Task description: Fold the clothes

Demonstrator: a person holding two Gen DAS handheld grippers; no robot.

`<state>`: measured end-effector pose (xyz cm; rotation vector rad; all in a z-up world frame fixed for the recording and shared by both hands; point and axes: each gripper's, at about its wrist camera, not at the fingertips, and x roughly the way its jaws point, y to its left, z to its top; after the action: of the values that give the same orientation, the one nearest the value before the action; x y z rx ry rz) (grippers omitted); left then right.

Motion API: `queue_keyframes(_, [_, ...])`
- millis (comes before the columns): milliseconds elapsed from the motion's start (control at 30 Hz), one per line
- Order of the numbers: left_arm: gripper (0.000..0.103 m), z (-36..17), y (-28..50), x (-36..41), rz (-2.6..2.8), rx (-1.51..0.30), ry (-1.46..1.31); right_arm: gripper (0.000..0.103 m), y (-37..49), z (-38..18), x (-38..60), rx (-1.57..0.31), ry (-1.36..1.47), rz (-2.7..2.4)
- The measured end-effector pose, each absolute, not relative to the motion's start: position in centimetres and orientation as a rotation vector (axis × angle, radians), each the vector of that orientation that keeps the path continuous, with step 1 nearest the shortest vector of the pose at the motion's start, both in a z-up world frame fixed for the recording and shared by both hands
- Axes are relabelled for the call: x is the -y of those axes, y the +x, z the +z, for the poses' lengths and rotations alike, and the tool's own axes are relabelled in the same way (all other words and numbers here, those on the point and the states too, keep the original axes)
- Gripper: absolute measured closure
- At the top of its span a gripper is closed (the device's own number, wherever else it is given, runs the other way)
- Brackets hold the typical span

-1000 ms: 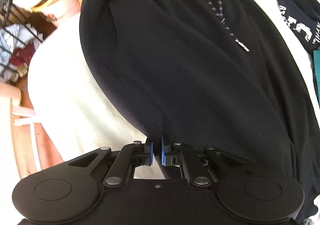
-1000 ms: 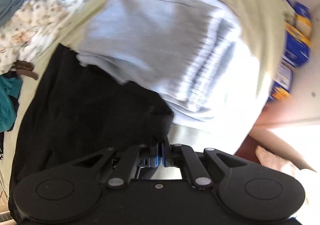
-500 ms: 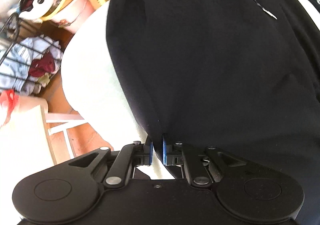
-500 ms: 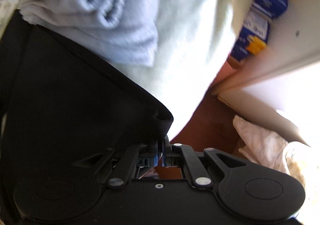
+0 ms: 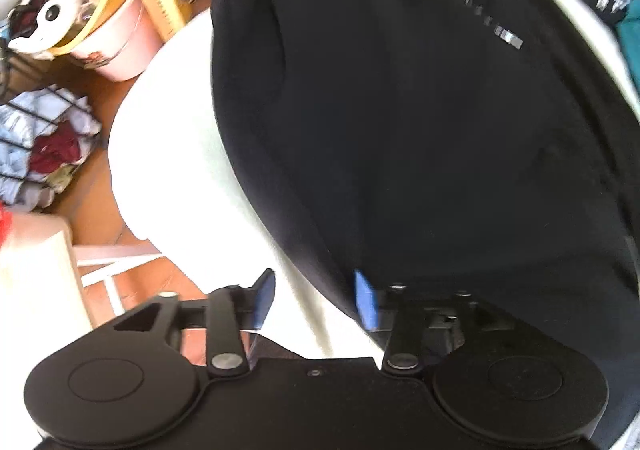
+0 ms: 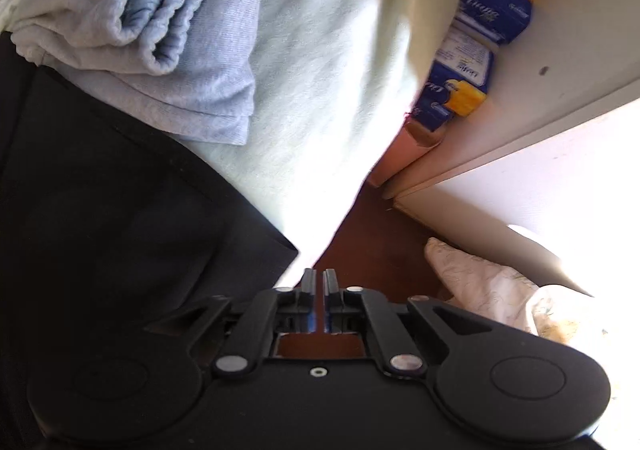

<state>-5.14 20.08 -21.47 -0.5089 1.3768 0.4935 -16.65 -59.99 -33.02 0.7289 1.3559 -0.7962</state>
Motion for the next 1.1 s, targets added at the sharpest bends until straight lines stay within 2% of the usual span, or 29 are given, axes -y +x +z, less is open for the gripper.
queue_keyframes(33, [0.051, -20.9, -5.6, -21.1, 0.489, -1.350, -0.530, 0.058, -16.3, -32.6, 59.7, -1.353, 0.698, -0.772])
queue_keyframes(133, [0.047, -19.4, -6.8, -25.0, 0.552, -1.245, -0.578, 0.054, -14.5, -31.0, 57.7, -1.328, 0.652, -0.705])
queue_keyframes(167, [0.036, -19.0, -7.1, -27.3, 0.589, -1.176, -0.644, 0.053, -14.1, -30.6, 57.2, -1.318, 0.654, -0.698])
queue_keyframes(200, [0.031, -18.9, -7.2, -28.3, 0.601, -1.142, -0.673, 0.048, -13.7, -30.4, 56.6, -1.312, 0.660, -0.688])
queue_keyframes(300, [0.028, -18.2, -5.4, -31.1, 0.634, -1.041, -0.741, 0.039, -12.6, -30.2, 54.1, -1.299, 0.672, -0.642])
queue_keyframes(367, [0.027, -19.6, -4.3, -33.9, 0.625, -1.029, -0.749, 0.021, -11.7, -29.4, 51.1, -1.269, 0.656, -0.600])
queue_keyframes(467, [0.027, -21.5, -1.2, -37.4, 0.595, -1.027, -0.726, 0.019, -10.6, -28.3, 46.8, -1.234, 0.648, -0.547])
queue_keyframes(567, [0.027, -22.7, 1.3, -37.9, 0.528, -0.996, -0.634, 0.008, -9.7, -27.6, 42.7, -1.229, 0.637, -0.509])
queue_keyframes(633, [0.028, -23.5, 3.3, -37.6, 0.470, -1.048, -0.571, 0.001, -9.2, -26.8, 40.2, -1.223, 0.589, -0.506])
queue_keyframes(767, [0.028, -26.4, 5.7, -39.4, 0.398, -1.127, -0.637, 0.001, -8.6, -25.6, 35.8, -1.250, 0.558, -0.497])
queue_keyframes(867, [0.036, -27.9, 6.6, -40.4, 0.398, -1.161, -0.684, 0.001, -8.5, -24.3, 33.6, -1.270, 0.506, -0.494])
queue_keyframes(933, [0.053, -28.8, 6.8, -41.0, 0.384, -1.178, -0.720, 0.001, -8.7, -23.5, 32.5, -1.278, 0.504, -0.495])
queue_keyframes(1033, [0.065, -29.0, 7.1, -41.4, 0.359, -1.197, -0.699, 0.001, -9.2, -22.8, 32.0, -1.290, 0.505, -0.537])
queue_keyframes(1067, [0.075, -28.9, 7.2, -41.3, 0.363, -1.202, -0.672, 0.001, -9.4, -22.5, 31.9, -1.291, 0.507, -0.554])
queue_keyframes(1100, [0.080, -28.9, 7.2, -41.1, 0.369, -1.206, -0.643, 0.001, -9.5, -22.4, 31.9, -1.292, 0.508, -0.564])
